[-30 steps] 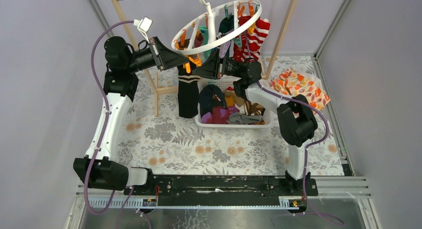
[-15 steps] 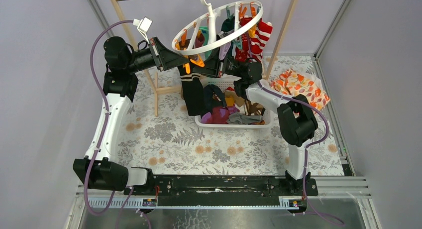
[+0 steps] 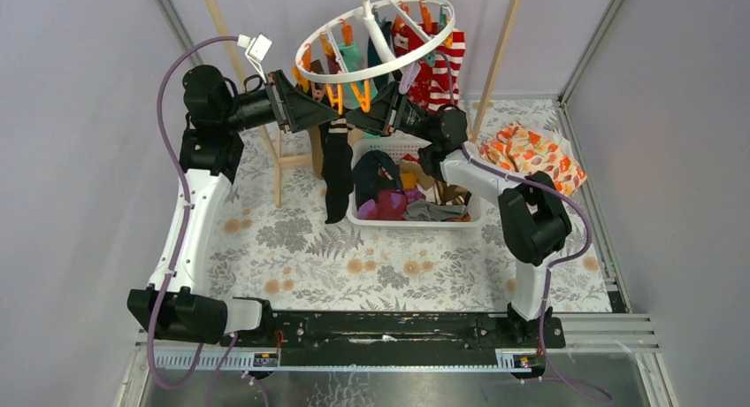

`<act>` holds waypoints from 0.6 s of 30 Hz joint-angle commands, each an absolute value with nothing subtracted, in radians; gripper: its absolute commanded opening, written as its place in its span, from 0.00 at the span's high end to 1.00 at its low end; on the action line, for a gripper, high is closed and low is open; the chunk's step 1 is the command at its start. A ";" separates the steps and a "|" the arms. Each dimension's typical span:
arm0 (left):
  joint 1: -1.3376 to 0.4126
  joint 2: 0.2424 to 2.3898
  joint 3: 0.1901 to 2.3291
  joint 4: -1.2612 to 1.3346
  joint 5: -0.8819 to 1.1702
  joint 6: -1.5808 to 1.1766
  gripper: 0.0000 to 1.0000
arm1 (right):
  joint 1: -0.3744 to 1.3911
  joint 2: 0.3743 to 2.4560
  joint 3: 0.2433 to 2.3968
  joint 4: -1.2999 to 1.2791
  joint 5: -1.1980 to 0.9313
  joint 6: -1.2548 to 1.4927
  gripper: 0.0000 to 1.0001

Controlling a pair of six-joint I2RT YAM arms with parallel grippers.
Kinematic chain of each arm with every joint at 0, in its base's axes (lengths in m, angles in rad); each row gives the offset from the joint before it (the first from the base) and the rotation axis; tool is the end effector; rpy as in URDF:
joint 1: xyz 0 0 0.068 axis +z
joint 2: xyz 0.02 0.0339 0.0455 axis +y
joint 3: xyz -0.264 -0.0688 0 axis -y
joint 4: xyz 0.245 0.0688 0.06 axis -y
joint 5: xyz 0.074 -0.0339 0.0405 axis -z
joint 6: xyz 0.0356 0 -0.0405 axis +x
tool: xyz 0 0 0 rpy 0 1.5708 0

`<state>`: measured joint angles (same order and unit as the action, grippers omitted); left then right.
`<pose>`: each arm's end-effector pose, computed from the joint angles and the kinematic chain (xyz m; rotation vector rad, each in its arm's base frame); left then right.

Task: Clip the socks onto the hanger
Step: Clamp the sock onto the hanger.

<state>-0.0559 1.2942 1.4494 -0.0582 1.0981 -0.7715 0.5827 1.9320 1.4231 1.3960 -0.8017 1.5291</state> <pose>0.2683 -0.0468 0.4734 0.4010 1.6717 -1.4300 0.3357 0.2519 0.3701 -0.4920 1.1663 2.1607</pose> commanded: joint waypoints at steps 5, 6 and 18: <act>0.017 1.325 1.599 -0.455 1.118 -0.527 0.06 | 0.567 1.760 1.286 1.231 -0.728 1.320 0.40; 0.039 1.316 1.584 -0.467 1.122 -0.508 0.03 | 0.556 1.741 1.254 1.214 -0.716 1.303 0.36; 0.218 1.262 1.424 -0.631 1.115 -0.249 0.01 | 0.390 1.388 0.885 0.660 -0.461 0.930 0.00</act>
<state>0.1886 1.2865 1.4445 -0.5243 1.1191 -0.4046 0.4133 1.5318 0.9142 0.9066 -0.5915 1.1431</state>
